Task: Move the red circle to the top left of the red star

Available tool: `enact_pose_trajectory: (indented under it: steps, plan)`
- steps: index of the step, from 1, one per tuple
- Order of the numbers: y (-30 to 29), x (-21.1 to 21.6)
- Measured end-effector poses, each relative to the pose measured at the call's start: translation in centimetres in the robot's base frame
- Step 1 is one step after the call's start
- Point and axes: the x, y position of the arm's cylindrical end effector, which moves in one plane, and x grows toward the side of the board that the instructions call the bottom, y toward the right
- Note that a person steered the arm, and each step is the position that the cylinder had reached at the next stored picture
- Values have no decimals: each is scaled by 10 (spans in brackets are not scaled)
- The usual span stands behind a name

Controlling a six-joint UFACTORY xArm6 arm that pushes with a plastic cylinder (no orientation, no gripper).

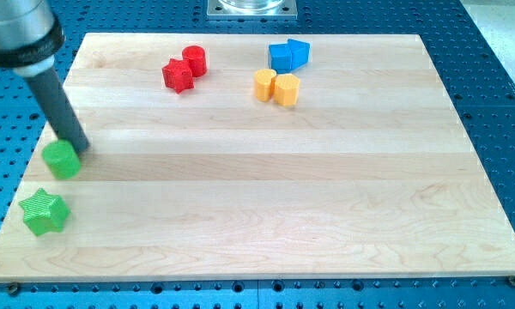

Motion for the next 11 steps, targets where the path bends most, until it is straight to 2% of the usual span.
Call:
enact_pose_trajectory:
  steps: [1,2,3,4,5,6,7,8,9,10,11]
  plan:
    - [1,0]
    - [0,34]
    - [15,40]
    - [59,-55]
    - [159,-122]
    - [186,-172]
    - [158,-200]
    - [137,-200]
    - [152,-253]
    - [122,-253]
    - [123,-226]
